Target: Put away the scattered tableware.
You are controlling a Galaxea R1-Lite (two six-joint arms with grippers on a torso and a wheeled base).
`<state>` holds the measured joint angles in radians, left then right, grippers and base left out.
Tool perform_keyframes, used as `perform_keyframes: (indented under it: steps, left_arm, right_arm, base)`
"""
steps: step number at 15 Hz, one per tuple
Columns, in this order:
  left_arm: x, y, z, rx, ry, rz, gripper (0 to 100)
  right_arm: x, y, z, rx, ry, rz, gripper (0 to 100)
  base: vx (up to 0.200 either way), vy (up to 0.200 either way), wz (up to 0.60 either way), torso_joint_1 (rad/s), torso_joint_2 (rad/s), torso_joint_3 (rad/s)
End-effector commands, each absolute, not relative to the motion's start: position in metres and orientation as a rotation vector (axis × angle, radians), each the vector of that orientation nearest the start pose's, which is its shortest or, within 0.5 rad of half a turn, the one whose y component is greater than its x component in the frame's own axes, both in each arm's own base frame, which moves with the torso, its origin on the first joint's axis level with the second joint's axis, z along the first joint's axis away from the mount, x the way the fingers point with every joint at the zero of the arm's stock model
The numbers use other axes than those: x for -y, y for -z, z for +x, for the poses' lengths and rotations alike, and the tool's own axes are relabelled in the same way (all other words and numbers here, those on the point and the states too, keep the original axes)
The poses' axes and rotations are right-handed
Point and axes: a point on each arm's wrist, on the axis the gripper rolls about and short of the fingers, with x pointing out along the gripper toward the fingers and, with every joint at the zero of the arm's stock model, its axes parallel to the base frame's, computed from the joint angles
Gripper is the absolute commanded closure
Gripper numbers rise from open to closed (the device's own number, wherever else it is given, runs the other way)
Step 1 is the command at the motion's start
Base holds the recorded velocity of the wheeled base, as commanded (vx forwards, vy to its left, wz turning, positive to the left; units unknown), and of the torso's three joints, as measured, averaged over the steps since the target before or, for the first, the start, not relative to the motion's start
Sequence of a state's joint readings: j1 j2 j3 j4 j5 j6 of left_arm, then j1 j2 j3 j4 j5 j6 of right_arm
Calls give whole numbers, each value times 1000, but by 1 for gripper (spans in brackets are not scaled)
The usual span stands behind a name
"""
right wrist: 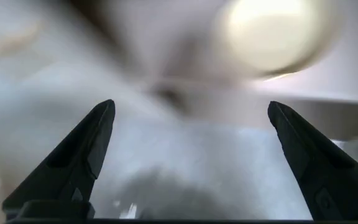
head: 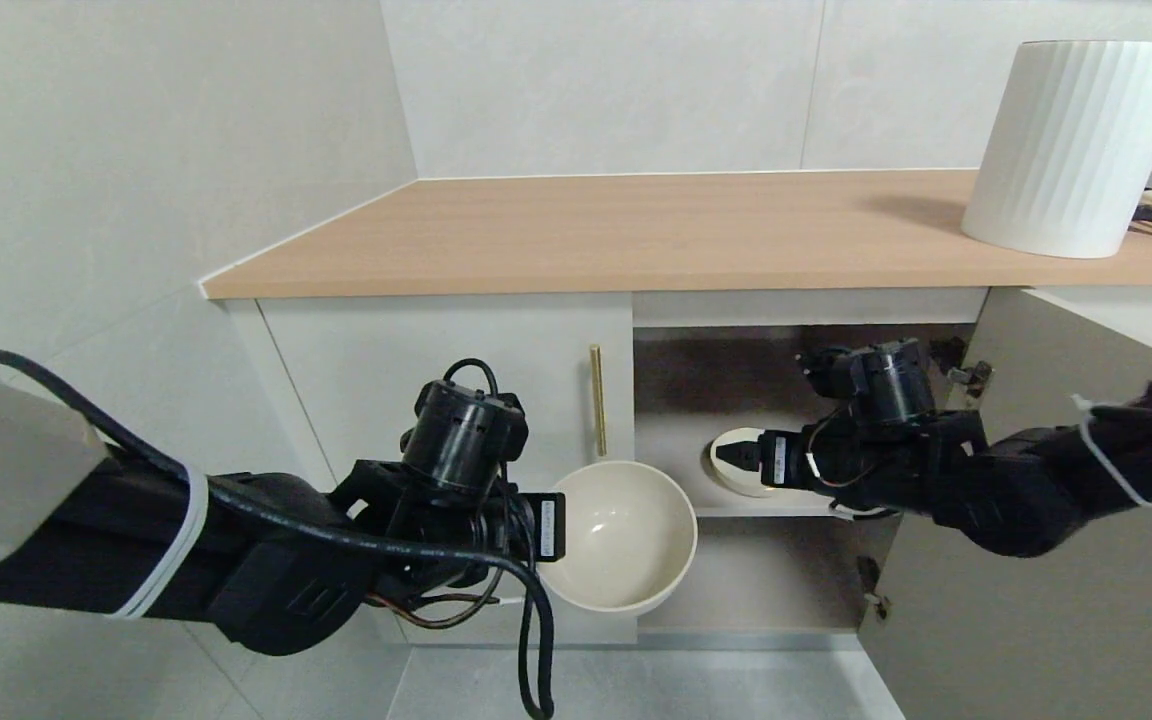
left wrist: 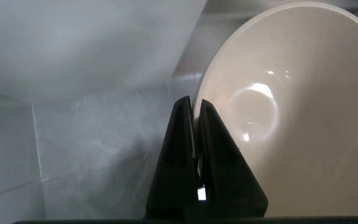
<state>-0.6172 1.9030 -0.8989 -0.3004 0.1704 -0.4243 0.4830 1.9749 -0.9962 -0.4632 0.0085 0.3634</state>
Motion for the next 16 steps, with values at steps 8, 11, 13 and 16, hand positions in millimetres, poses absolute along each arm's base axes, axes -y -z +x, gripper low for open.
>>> perform_keyframes:
  steps: [8, 11, 13, 16]
  left_arm:
    - [203, -105, 266, -735, 289, -93, 100]
    - [203, -106, 266, -732, 289, -96, 100]
    - [203, -106, 265, -733, 292, -95, 100]
    - [203, -105, 265, -735, 291, -93, 100]
  right_arm:
    - [-211, -128, 261, -701, -605, 120, 0]
    - [-213, -122, 263, -718, -600, 114, 0]
    - [-213, -120, 264, -723, -599, 112, 100]
    - [-215, -119, 262, -725, -605, 110, 100]
  base:
    - [0, 0, 0, 0, 0, 0]
    - [0, 0, 0, 0, 0, 0]
    - [0, 0, 0, 0, 0, 0]
    - [0, 0, 0, 0, 0, 0]
